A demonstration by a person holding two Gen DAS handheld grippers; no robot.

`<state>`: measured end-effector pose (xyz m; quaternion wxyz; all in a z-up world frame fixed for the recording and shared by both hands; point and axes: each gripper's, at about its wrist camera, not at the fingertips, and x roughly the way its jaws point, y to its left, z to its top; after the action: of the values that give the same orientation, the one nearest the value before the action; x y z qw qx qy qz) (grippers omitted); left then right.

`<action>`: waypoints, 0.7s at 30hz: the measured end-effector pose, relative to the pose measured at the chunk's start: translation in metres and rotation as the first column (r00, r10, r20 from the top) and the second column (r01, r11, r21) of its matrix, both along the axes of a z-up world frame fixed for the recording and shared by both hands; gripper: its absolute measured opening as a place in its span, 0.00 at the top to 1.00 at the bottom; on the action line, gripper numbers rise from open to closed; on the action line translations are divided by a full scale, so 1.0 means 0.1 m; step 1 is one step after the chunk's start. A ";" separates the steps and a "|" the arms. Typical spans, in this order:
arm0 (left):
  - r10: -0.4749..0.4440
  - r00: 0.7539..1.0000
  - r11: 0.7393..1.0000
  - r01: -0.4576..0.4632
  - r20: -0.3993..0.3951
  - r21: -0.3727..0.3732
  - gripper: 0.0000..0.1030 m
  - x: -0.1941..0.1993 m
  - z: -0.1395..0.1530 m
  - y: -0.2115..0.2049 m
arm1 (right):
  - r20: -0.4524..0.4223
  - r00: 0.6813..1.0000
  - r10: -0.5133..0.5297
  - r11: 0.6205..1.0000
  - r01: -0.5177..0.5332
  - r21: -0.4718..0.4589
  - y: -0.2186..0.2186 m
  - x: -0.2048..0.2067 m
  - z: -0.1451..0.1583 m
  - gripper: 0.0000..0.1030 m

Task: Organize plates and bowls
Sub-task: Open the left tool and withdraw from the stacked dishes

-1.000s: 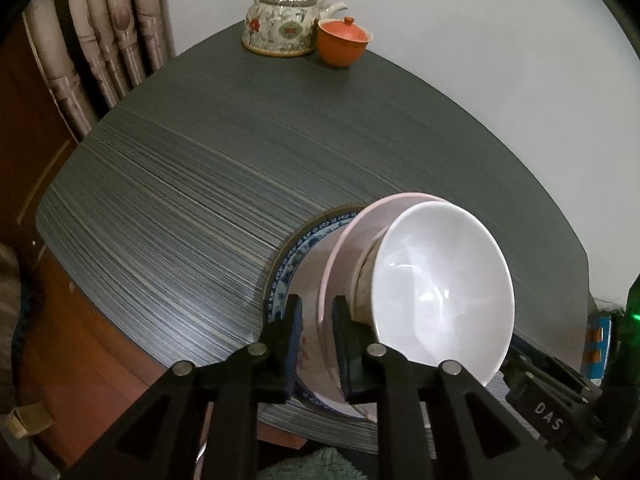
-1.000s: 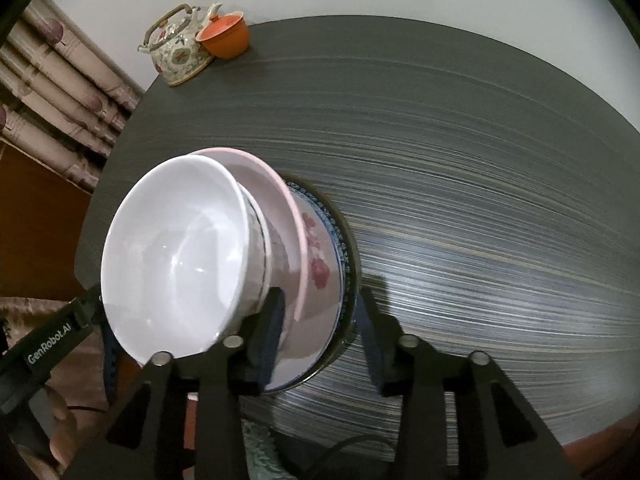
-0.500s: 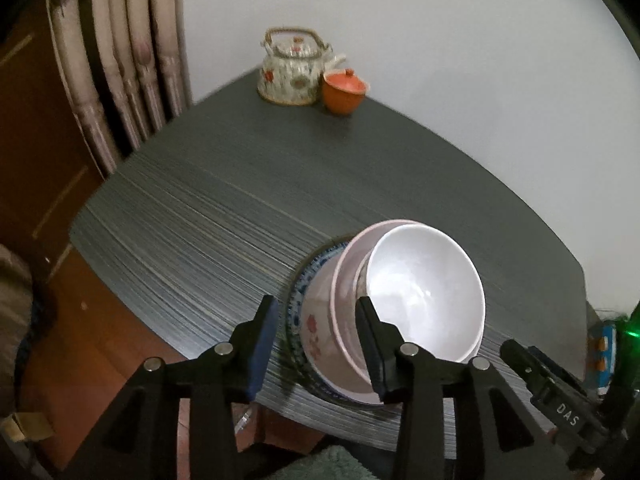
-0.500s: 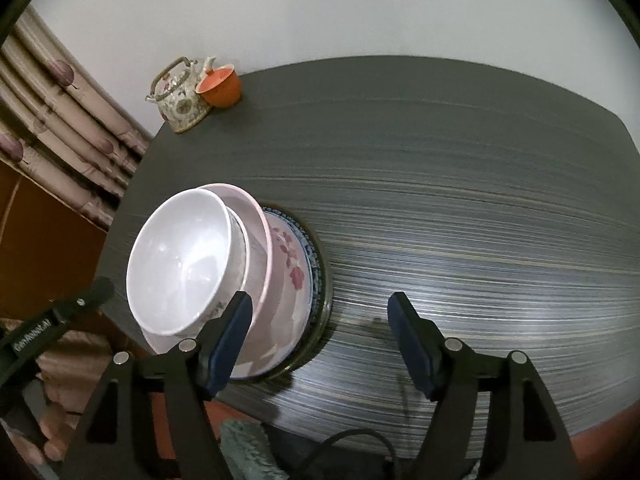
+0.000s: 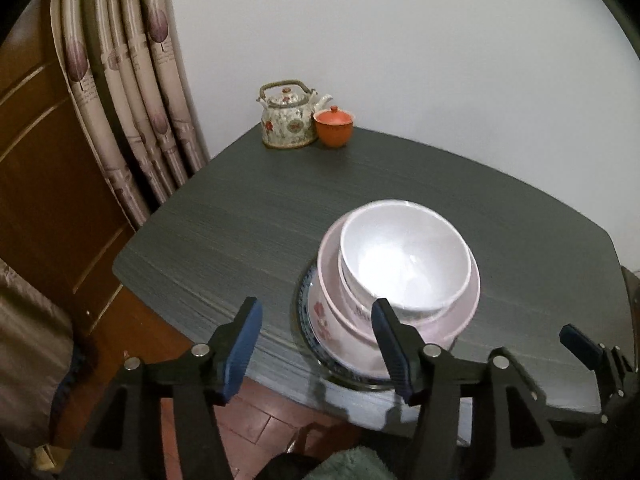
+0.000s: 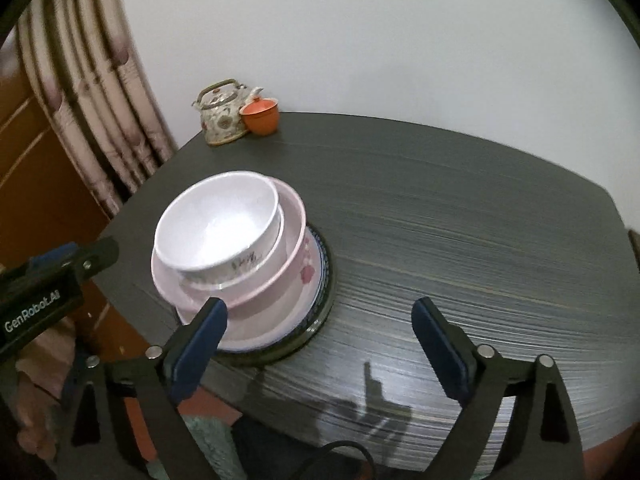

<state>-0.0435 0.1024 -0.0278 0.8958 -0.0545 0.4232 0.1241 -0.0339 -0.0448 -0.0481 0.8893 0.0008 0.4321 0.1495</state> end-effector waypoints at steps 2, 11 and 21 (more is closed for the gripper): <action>-0.004 1.000 1.000 0.004 -0.015 0.004 0.43 -0.05 -0.05 -0.03 | 0.002 1.000 0.016 1.000 -0.016 -0.006 0.01 -0.06 -0.04 0.06; -0.003 0.999 1.000 0.004 -0.039 0.010 0.43 -0.12 -0.15 -0.08 | -0.025 0.999 0.033 0.999 -0.033 -0.002 0.03 -0.18 -0.11 0.01; -0.009 0.998 1.000 0.009 -0.064 0.012 0.43 -0.11 -0.21 -0.12 | -0.034 0.999 0.022 1.000 -0.022 -0.002 0.00 -0.22 -0.17 0.01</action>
<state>-0.0549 0.0903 -0.0486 0.8828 -0.0431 0.4509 0.1244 -0.0562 -0.0446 -0.0650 0.8800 -0.0024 0.4475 0.1589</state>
